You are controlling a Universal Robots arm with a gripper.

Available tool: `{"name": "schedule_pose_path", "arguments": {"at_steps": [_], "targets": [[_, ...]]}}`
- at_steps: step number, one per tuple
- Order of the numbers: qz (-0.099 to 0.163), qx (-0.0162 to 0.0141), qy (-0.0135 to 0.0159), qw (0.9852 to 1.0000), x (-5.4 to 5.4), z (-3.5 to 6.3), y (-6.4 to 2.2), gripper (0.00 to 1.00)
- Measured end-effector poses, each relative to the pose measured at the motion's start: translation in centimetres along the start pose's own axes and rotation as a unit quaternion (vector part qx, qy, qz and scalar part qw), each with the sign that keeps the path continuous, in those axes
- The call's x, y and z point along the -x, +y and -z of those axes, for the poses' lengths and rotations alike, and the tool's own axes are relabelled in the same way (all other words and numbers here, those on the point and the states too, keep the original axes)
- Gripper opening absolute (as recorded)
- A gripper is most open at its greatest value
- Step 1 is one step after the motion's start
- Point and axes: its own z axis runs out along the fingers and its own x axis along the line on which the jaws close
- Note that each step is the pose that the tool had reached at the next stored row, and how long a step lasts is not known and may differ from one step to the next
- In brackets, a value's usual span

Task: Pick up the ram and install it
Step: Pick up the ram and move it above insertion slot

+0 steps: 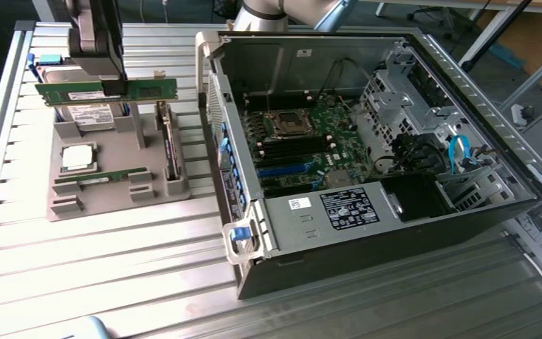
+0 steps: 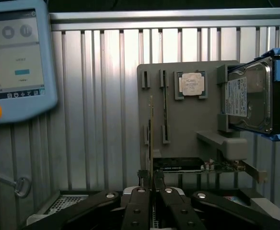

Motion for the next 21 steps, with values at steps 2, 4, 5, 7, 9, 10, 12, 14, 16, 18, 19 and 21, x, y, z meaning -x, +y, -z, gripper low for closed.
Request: {"name": "schedule_pose_path", "arguments": {"at_steps": [2, 4, 5, 7, 9, 10, 12, 14, 16, 18, 19, 21], "targets": [[0.0, 0.0, 0.0, 1.0, 0.0, 0.0, -0.16, 0.13], [0.0, 0.0, 0.0, 1.0, 0.0, -0.01, -0.27, 0.13], [0.0, 0.0, 0.0, 1.0, 0.0, 0.0, -0.35, 0.13], [0.0, 0.0, 0.0, 1.0, 0.0, -0.01, -0.52, 0.13], [0.0, 0.0, 0.0, 1.0, 0.0, -0.01, -0.63, 0.13], [0.0, 0.0, 0.0, 1.0, 0.0, -0.01, -0.7, 0.13], [0.0, 0.0, 0.0, 1.0, 0.0, -0.01, -0.81, 0.13], [0.0, 0.0, 0.0, 1.0, 0.0, -0.01, -0.94, 0.13], [0.0, 0.0, 0.0, 1.0, 0.0, -0.01, -1.11, 0.13], [0.0, 0.0, 0.0, 1.0, 0.0, -0.01, -1.31, 0.13], [0.0, 0.0, 0.0, 1.0, 0.0, -0.01, -1.42, 0.13], [0.0, 0.0, 0.0, 1.0, 0.0, -0.02, -1.73, 0.13]]}}
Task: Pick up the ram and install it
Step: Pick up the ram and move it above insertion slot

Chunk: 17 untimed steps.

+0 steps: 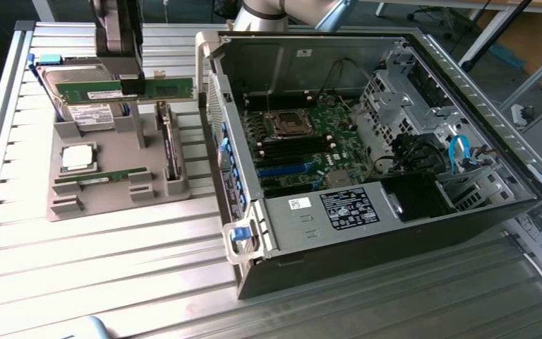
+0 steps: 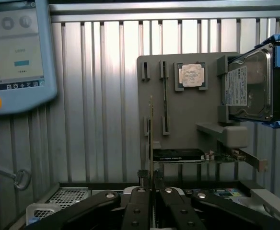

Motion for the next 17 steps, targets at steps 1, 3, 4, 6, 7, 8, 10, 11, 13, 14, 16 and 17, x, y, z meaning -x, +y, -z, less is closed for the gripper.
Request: {"name": "schedule_pose_path", "arguments": {"at_steps": [1, 3, 4, 6, 7, 8, 10, 11, 13, 14, 16, 17], "targets": [[0.0, 0.0, 0.0, 1.0, 0.0, 0.0, -0.16, 0.13], [0.0, 0.0, 0.0, 1.0, 0.0, 0.0, -0.35, 0.13], [0.0, 0.0, 0.0, 1.0, 0.0, 0.0, -0.43, 0.13], [0.0, 0.0, 0.0, 1.0, 0.0, 0.0, -0.61, 0.13], [0.0, 0.0, 0.0, 1.0, 0.0, 0.0, -0.68, 0.13], [0.0, 0.0, 0.0, 1.0, 0.0, 0.0, -0.76, 0.13], [0.0, 0.0, 0.0, 1.0, 0.0, 0.0, -0.91, 0.13], [0.0, 0.0, 0.0, 1.0, 0.0, -0.01, -0.96, 0.13], [0.0, 0.0, 0.0, 1.0, 0.0, 0.0, -1.09, 0.13], [0.0, 0.0, 0.0, 1.0, 0.0, -0.01, -1.16, 0.13], [0.0, 0.0, 0.0, 1.0, 0.0, -0.01, -1.3, 0.13], [0.0, 0.0, 0.0, 1.0, 0.0, -0.01, -1.38, 0.13]]}}
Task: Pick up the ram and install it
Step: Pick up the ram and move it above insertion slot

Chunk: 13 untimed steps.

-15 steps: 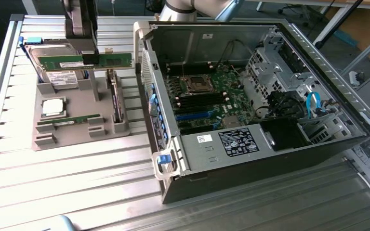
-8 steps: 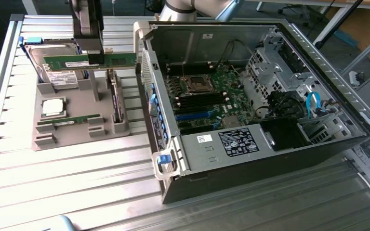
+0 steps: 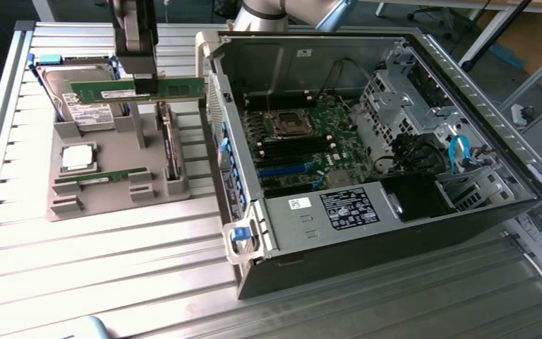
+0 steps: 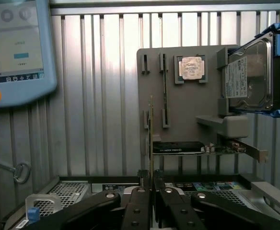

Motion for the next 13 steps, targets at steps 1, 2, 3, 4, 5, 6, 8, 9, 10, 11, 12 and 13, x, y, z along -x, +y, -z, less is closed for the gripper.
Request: {"name": "schedule_pose_path", "arguments": {"at_steps": [1, 2, 3, 4, 5, 6, 8, 9, 10, 11, 12, 13], "targets": [[0.0, 0.0, 0.0, 1.0, 0.0, 0.0, -0.08, 0.13], [0.0, 0.0, 0.0, 1.0, 0.0, 0.0, -0.15, 0.13], [0.0, 0.0, 0.0, 1.0, 0.0, 0.0, -0.24, 0.13], [0.0, 0.0, 0.0, 1.0, 0.01, 0.0, -0.32, 0.13], [0.0, 0.0, 0.0, 1.0, 0.01, 0.0, -0.38, 0.13], [0.0, 0.0, 0.0, 1.0, 0.01, 0.0, -0.45, 0.13], [0.0, 0.0, 0.0, 1.0, 0.01, -0.01, -0.56, 0.13], [0.0, 0.0, 0.0, 1.0, 0.01, -0.01, -0.63, 0.13], [0.0, 0.0, 0.0, 1.0, 0.01, 0.0, -0.71, 0.13], [0.0, 0.0, 0.0, 1.0, 0.01, -0.01, -0.76, 0.13], [0.0, 0.0, 0.0, 1.0, 0.01, -0.01, -0.81, 0.13], [0.0, 0.0, 0.0, 1.0, 0.01, -0.01, -0.86, 0.13]]}}
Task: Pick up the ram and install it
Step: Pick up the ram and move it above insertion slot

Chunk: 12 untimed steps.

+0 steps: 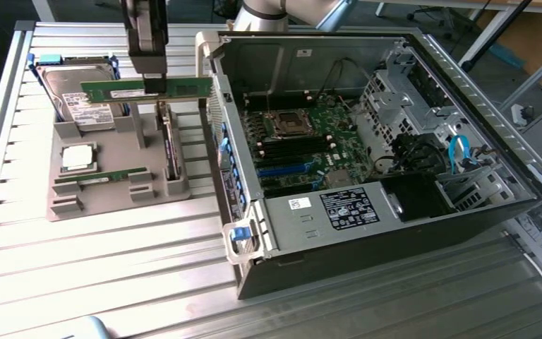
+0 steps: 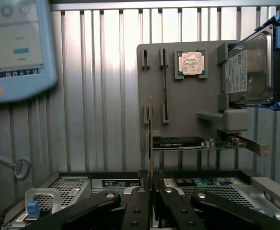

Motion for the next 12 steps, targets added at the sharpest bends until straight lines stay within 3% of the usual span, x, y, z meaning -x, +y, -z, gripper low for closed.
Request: {"name": "schedule_pose_path", "arguments": {"at_steps": [12], "targets": [[0.0, 0.0, 0.0, 1.0, 0.01, 0.0, -0.78, 0.13]]}}
